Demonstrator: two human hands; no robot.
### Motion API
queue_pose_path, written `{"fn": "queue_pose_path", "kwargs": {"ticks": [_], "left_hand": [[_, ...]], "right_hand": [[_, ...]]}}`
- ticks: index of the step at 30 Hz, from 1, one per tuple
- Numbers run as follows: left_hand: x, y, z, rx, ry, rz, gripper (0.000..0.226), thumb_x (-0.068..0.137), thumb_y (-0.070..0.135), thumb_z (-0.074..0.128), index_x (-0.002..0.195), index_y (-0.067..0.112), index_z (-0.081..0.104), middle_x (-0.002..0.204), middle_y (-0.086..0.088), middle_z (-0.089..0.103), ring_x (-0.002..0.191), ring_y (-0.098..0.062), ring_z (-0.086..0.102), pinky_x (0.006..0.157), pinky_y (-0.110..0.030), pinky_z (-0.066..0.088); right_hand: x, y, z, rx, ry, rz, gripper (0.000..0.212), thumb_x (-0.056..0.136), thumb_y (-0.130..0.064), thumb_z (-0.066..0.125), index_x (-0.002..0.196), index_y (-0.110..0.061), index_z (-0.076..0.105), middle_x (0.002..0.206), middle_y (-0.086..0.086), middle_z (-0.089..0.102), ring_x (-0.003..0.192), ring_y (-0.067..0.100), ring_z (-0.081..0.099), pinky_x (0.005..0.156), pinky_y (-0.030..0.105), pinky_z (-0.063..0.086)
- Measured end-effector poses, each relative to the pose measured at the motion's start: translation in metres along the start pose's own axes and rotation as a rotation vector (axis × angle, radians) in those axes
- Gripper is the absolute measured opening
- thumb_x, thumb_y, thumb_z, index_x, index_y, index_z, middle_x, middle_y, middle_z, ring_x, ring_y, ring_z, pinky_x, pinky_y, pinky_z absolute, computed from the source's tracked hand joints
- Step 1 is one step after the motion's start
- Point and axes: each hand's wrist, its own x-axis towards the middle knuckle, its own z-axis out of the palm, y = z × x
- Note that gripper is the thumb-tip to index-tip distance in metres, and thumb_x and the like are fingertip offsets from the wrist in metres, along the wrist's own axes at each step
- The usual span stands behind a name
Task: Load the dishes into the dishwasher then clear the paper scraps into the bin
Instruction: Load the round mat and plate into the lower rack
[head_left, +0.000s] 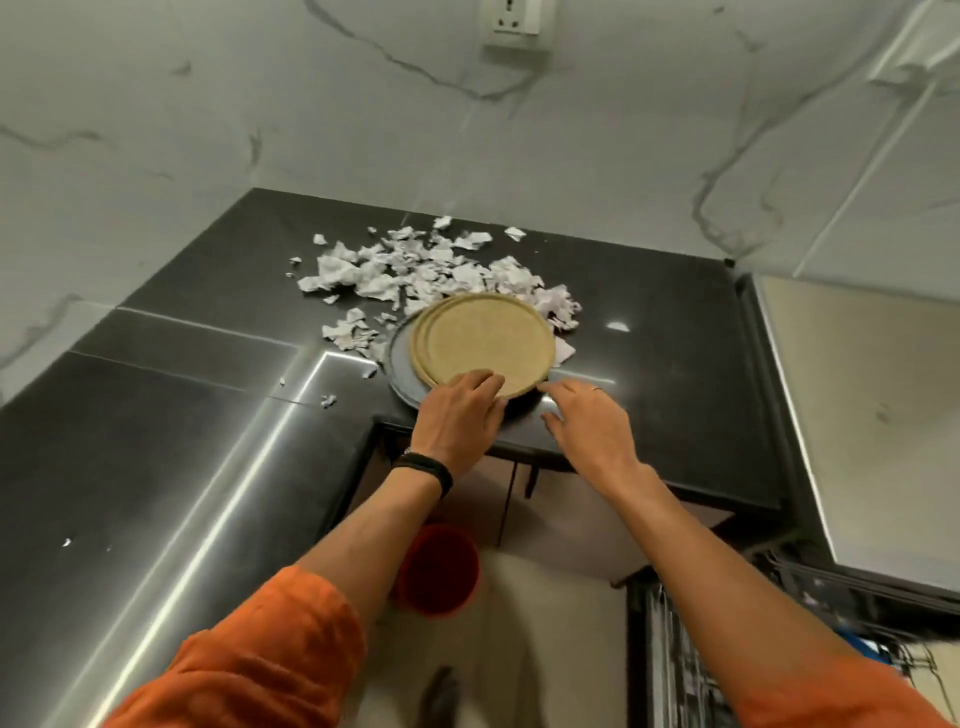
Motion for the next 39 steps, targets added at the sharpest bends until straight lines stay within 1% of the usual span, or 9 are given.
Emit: {"fn": "queue_pose_path", "kwargs": {"ticks": [6, 11, 14, 20, 24, 30, 32, 35, 39], "left_hand": [[-0.002, -0.050, -0.006, 0.015, -0.034, -0.058, 0.027, 0.097, 0.026, 0.061, 0.120, 0.014, 0.068, 0.118, -0.005, 0.069, 0.101, -0.026, 0.066, 0.080, -0.041, 0.056], [0.000, -0.063, -0.003, 0.022, -0.064, -0.039, 0.028, 0.096, 0.024, 0.062, 0.122, 0.013, 0.067, 0.120, -0.005, 0.068, 0.104, -0.026, 0.064, 0.084, -0.040, 0.055], [0.001, -0.066, 0.001, 0.017, -0.101, -0.039, 0.032, 0.094, 0.022, 0.064, 0.125, 0.014, 0.065, 0.121, -0.005, 0.067, 0.108, -0.027, 0.063, 0.089, -0.040, 0.054], [0.004, -0.061, 0.013, 0.125, -0.340, -0.042, 0.051, 0.088, 0.031, 0.067, 0.136, 0.022, 0.052, 0.136, -0.003, 0.055, 0.130, -0.028, 0.044, 0.100, -0.045, 0.046], [-0.004, -0.052, 0.022, 0.279, -0.349, 0.036, 0.040, 0.081, 0.018, 0.073, 0.119, 0.021, 0.060, 0.126, -0.002, 0.059, 0.128, -0.029, 0.047, 0.090, -0.047, 0.045], [0.001, -0.015, 0.020, 0.229, -0.007, 0.320, 0.026, 0.085, 0.017, 0.062, 0.111, 0.020, 0.063, 0.120, 0.000, 0.065, 0.115, -0.025, 0.058, 0.084, -0.045, 0.045], [0.014, 0.011, 0.016, 0.156, 0.050, 0.405, 0.025, 0.088, 0.017, 0.054, 0.112, 0.020, 0.062, 0.119, -0.001, 0.064, 0.116, -0.026, 0.056, 0.088, -0.043, 0.045], [0.031, 0.059, 0.019, 0.071, 0.074, 0.513, 0.027, 0.087, 0.008, 0.068, 0.110, 0.019, 0.059, 0.114, -0.003, 0.062, 0.109, -0.026, 0.056, 0.087, -0.040, 0.044], [0.037, 0.137, 0.031, -0.044, 0.066, 0.662, 0.025, 0.088, 0.012, 0.069, 0.111, 0.014, 0.060, 0.107, -0.006, 0.063, 0.100, -0.028, 0.055, 0.083, -0.038, 0.040]], "right_hand": [[0.061, -0.023, 0.040, -0.143, -0.186, -0.152, 0.043, 0.094, -0.015, 0.062, 0.136, -0.019, 0.056, 0.135, 0.001, 0.059, 0.119, 0.026, 0.058, 0.090, 0.038, 0.050], [0.068, -0.027, 0.059, -0.282, -0.158, -0.231, 0.014, 0.087, -0.010, 0.067, 0.099, -0.017, 0.070, 0.096, 0.004, 0.069, 0.087, 0.026, 0.066, 0.068, 0.037, 0.049], [0.063, -0.023, 0.065, -0.294, -0.117, -0.270, 0.013, 0.075, -0.009, 0.078, 0.084, -0.016, 0.070, 0.078, 0.003, 0.066, 0.070, 0.025, 0.065, 0.056, 0.035, 0.045], [0.032, -0.020, 0.066, -0.181, -0.042, -0.350, 0.023, 0.073, -0.015, 0.081, 0.090, -0.015, 0.066, 0.084, 0.003, 0.065, 0.074, 0.023, 0.064, 0.060, 0.035, 0.051], [0.008, -0.016, 0.069, -0.160, -0.019, -0.383, 0.017, 0.084, -0.018, 0.070, 0.100, -0.017, 0.065, 0.094, 0.002, 0.066, 0.084, 0.022, 0.064, 0.072, 0.035, 0.053], [-0.016, 0.006, 0.039, -0.048, 0.063, -0.229, 0.046, 0.087, -0.044, 0.061, 0.125, -0.020, 0.054, 0.116, 0.001, 0.059, 0.103, 0.022, 0.057, 0.086, 0.039, 0.050], [-0.026, 0.022, 0.022, -0.033, 0.139, -0.103, 0.050, 0.083, -0.038, 0.070, 0.126, -0.019, 0.053, 0.119, 0.004, 0.056, 0.104, 0.025, 0.056, 0.084, 0.039, 0.050], [-0.055, 0.056, -0.004, -0.025, 0.237, 0.076, 0.050, 0.079, -0.023, 0.075, 0.125, -0.017, 0.057, 0.120, 0.005, 0.061, 0.101, 0.028, 0.062, 0.079, 0.041, 0.054], [-0.121, 0.108, -0.033, -0.001, 0.323, 0.196, 0.039, 0.083, -0.023, 0.069, 0.122, -0.021, 0.066, 0.119, 0.000, 0.071, 0.098, 0.028, 0.070, 0.072, 0.038, 0.059]]}}
